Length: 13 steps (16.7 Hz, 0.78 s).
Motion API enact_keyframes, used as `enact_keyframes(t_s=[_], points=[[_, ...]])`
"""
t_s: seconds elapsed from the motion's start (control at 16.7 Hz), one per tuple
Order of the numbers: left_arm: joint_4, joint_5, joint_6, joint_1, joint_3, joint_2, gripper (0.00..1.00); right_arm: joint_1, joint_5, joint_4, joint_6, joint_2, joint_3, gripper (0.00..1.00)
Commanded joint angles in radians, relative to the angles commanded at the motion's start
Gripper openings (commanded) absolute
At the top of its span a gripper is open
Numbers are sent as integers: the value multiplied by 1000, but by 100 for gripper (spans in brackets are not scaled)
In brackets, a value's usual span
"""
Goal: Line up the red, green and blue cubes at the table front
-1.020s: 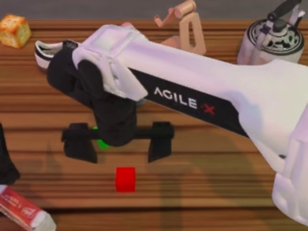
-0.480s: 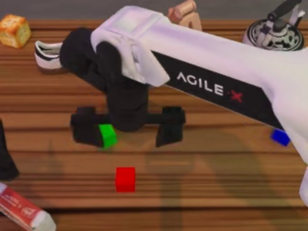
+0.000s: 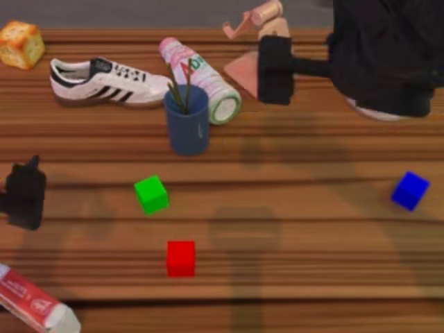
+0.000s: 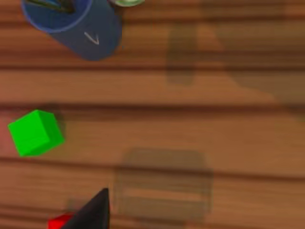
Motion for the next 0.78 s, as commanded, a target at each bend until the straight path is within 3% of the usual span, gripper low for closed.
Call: enact_keyframes(t_s=[0.36,0.78], points=[[-327,2,175,-118,416,601,100,-269,7,339,-277,-690,-648,100],[-635,3,347,-233,852,1196,100,-524,-72,732,-531,-1321,-1291,100]])
